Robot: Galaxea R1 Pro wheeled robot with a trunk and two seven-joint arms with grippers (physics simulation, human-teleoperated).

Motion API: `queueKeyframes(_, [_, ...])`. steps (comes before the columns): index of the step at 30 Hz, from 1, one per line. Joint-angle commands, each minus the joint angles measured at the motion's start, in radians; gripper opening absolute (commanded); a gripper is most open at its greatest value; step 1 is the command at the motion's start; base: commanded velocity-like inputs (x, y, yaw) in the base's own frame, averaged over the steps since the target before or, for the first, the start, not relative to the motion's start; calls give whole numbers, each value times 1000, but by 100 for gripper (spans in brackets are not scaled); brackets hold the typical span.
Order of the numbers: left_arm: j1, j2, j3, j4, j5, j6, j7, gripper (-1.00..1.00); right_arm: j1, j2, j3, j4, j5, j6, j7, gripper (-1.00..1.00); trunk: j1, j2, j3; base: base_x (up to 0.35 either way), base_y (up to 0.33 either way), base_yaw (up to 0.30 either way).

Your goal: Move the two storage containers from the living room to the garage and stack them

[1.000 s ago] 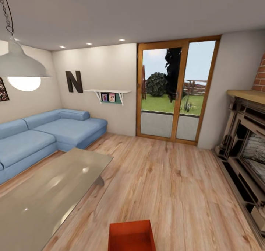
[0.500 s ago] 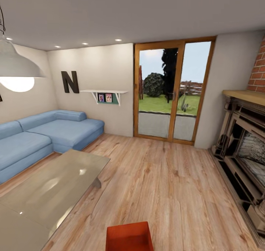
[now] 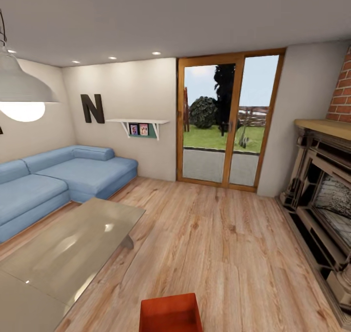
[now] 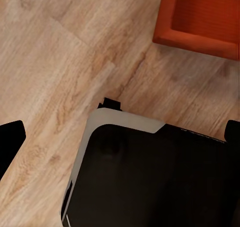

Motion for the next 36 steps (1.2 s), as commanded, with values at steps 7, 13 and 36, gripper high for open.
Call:
queueKeyframes(7, [0, 0, 8, 1, 1, -2, -2, 100, -1, 2, 6, 3, 4, -4, -4, 100, 1, 0, 0, 0, -26, 94])
queueKeyframes(13, [0, 0, 8, 1, 1, -2, -2, 100, -1, 1, 6, 3, 4, -4, -4, 100, 1, 0, 0, 0, -1, 153])
queueKeyframes(36, [0, 0, 8, 1, 1, -1, -3, 100, -1, 1, 7, 3, 5, -4, -4, 100, 1, 0, 0, 0, -43, 3])
